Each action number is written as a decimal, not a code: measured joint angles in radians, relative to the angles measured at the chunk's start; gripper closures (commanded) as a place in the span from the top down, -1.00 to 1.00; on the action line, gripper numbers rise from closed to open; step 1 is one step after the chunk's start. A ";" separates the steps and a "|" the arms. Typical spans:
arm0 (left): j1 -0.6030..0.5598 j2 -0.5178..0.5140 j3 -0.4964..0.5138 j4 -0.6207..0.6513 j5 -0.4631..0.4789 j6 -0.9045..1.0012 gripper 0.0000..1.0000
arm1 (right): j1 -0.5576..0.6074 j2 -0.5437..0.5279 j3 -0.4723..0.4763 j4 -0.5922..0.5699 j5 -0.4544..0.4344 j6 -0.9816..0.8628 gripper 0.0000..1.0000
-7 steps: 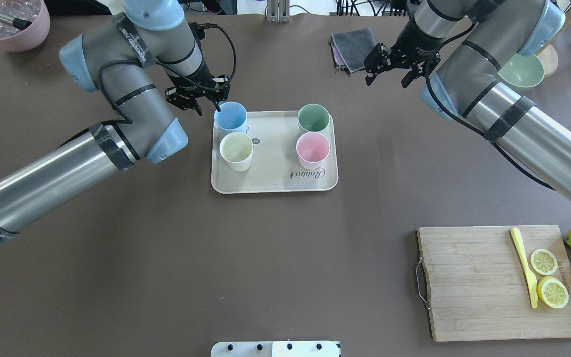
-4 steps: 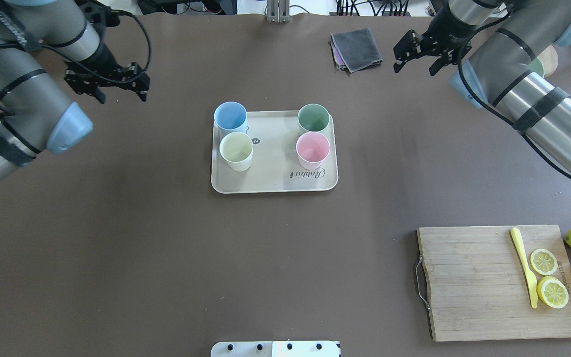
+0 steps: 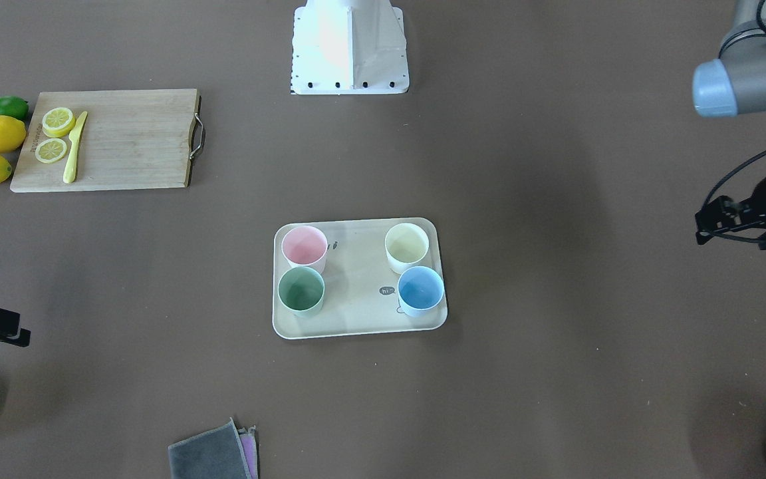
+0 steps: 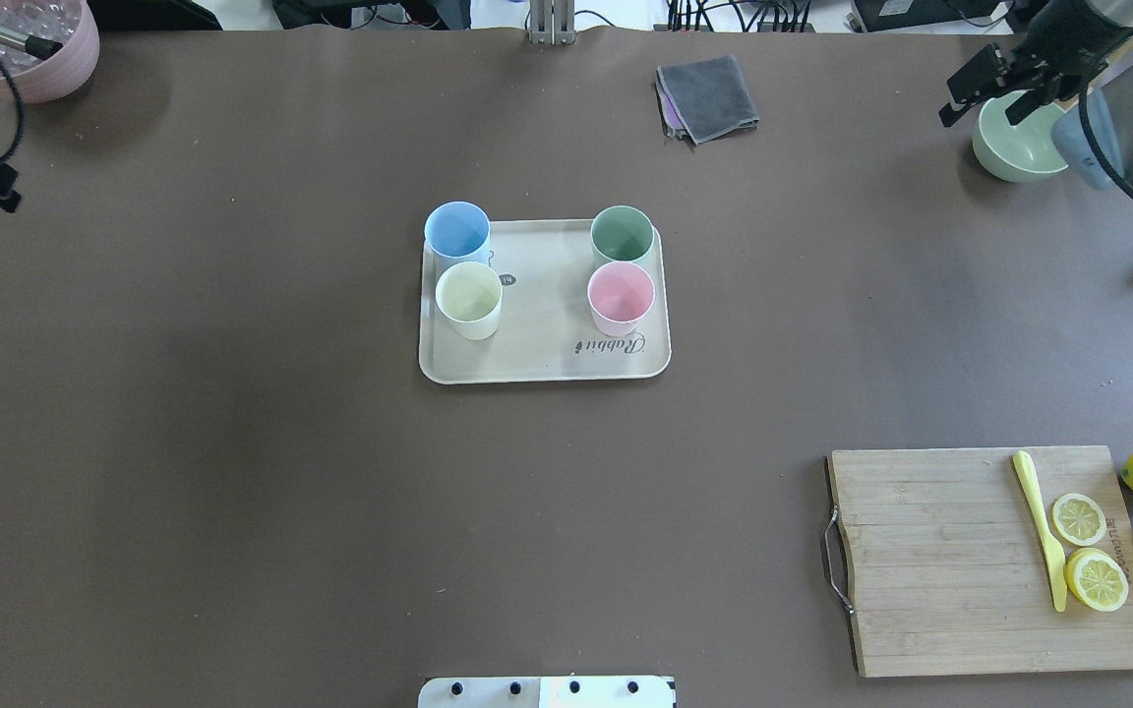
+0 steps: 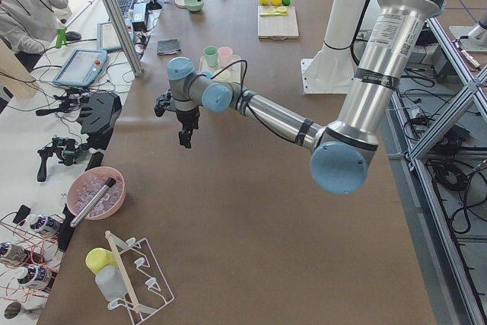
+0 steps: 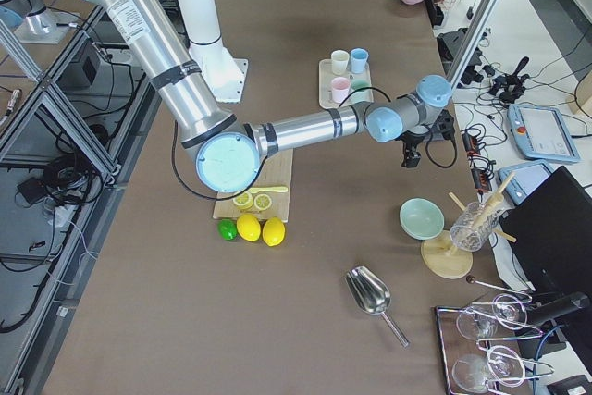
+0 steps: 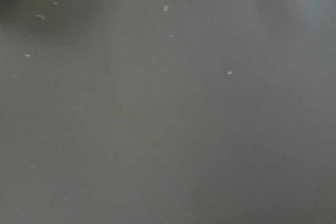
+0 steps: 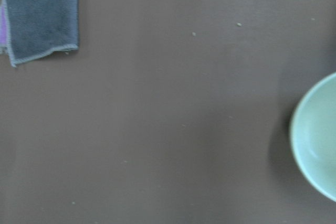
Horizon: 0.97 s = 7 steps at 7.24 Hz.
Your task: Place all cups on tray
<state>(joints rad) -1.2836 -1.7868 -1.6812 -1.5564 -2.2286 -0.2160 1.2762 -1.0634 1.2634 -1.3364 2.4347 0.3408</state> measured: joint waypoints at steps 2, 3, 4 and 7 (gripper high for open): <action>-0.102 0.106 -0.006 -0.010 -0.058 0.138 0.96 | 0.089 -0.061 0.014 -0.085 0.010 -0.178 1.00; -0.123 0.154 -0.015 -0.020 -0.067 0.153 0.96 | 0.121 -0.074 0.023 -0.152 0.011 -0.269 1.00; -0.130 0.182 -0.021 -0.026 -0.072 0.154 0.96 | 0.145 -0.089 0.041 -0.207 0.007 -0.333 1.00; -0.134 0.194 -0.033 -0.031 -0.079 0.152 0.96 | 0.166 -0.179 0.147 -0.278 0.000 -0.393 1.00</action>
<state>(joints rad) -1.4172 -1.5931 -1.7144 -1.5874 -2.3071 -0.0644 1.4423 -1.2427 1.4107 -1.6148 2.4346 -0.0517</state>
